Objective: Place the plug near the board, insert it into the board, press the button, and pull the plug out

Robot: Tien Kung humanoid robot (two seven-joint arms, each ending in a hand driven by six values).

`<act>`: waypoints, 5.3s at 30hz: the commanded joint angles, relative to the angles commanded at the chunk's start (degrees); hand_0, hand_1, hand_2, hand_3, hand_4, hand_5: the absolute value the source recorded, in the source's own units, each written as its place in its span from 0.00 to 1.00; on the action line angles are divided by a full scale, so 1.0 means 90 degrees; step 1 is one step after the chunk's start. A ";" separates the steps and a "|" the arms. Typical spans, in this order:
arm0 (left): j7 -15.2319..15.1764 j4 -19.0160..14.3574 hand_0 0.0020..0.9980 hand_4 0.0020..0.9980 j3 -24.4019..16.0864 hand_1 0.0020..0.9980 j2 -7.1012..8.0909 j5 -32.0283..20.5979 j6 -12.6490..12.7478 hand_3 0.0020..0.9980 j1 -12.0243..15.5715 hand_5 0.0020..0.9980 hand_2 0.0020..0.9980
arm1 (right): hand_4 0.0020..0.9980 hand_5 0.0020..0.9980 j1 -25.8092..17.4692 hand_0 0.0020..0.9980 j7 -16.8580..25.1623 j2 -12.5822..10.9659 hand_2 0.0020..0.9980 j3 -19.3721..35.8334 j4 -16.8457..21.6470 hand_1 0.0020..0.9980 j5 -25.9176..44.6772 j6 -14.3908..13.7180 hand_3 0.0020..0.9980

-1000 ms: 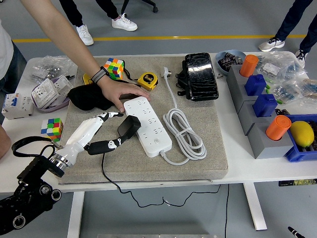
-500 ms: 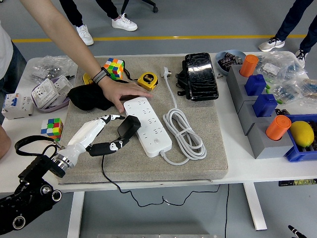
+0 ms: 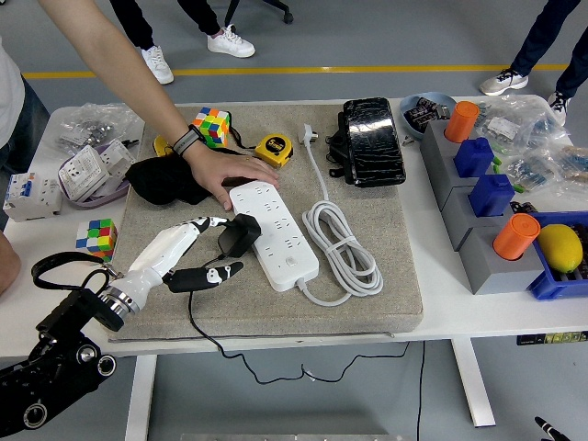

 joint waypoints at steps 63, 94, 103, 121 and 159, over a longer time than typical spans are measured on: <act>0.0665 0.0025 0.77 0.83 0.0466 0.81 -0.0161 0.0253 -0.0302 0.76 -0.0763 0.62 0.81 | 0.98 0.55 -0.0030 0.57 0.0017 0.0003 0.63 0.0095 0.0026 0.64 -0.0058 -0.0017 0.55; 0.0844 -0.0143 0.76 0.84 0.0402 0.80 -0.0161 0.0518 -0.0370 0.76 -0.0761 0.62 0.80 | 0.98 0.55 -0.0052 0.57 0.0054 0.0014 0.63 0.0113 0.0028 0.64 -0.0056 -0.0039 0.55; 0.0869 -0.0276 0.75 0.84 0.0245 0.80 -0.0149 0.0495 -0.0375 0.76 -0.0720 0.62 0.80 | 0.98 0.55 -0.0060 0.57 0.0057 0.0016 0.63 0.0144 0.0024 0.64 -0.0056 -0.0041 0.55; 0.1685 -0.1770 0.36 0.85 -0.0375 0.52 -0.0020 0.0029 -0.0789 0.76 -0.0482 0.61 0.61 | 0.97 0.54 -0.0077 0.57 0.0053 0.0015 0.62 0.0176 0.0032 0.64 -0.0080 -0.0037 0.55; 0.4636 -0.2628 0.06 0.78 -0.0358 0.11 -0.0257 -0.0881 -0.3171 0.88 -0.0816 0.00 0.16 | 0.97 0.54 -0.0093 0.57 0.0036 -0.0009 0.62 0.0163 0.0047 0.64 -0.0092 -0.0016 0.55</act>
